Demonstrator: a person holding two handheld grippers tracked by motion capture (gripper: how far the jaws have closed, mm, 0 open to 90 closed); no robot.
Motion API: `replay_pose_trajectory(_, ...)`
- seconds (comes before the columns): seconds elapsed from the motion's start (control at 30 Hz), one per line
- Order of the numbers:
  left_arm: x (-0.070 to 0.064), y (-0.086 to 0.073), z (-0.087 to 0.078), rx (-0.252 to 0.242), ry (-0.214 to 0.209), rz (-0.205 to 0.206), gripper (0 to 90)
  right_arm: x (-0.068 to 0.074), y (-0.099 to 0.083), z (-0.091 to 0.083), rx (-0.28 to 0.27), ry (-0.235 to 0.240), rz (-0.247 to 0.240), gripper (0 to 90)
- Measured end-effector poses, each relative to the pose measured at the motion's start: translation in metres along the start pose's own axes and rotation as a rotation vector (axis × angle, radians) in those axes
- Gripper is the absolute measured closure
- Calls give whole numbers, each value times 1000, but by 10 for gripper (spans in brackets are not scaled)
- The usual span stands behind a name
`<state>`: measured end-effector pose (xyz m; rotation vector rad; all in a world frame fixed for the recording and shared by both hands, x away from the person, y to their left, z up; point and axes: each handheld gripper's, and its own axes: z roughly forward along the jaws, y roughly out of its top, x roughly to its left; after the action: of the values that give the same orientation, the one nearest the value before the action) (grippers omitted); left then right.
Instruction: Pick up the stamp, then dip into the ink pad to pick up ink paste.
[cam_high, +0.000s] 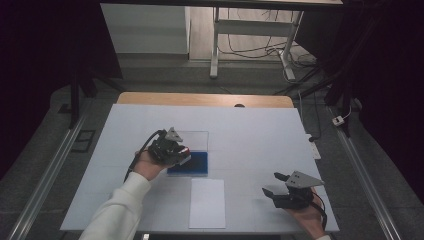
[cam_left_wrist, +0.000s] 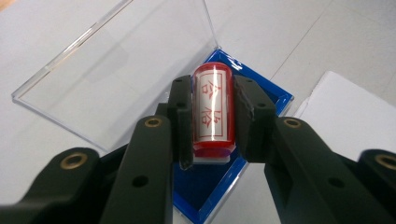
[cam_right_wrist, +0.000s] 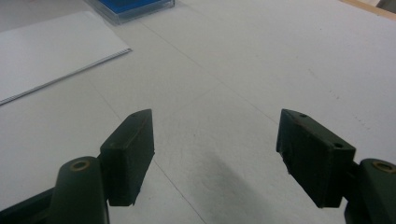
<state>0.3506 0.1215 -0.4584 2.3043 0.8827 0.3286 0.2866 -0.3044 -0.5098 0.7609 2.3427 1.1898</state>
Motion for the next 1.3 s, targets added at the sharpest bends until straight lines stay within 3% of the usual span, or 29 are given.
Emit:
replay_pose_trajectory(0.6, -3, 4, 16, 44, -2, 25, 698, -1, -2, -2, 4, -6, 6, 280)
replay_pose_trajectory(1.3, 0, -2, 28, 97, -23, 3, 700, -1, -2, -3, 0, -8, 12, 285)
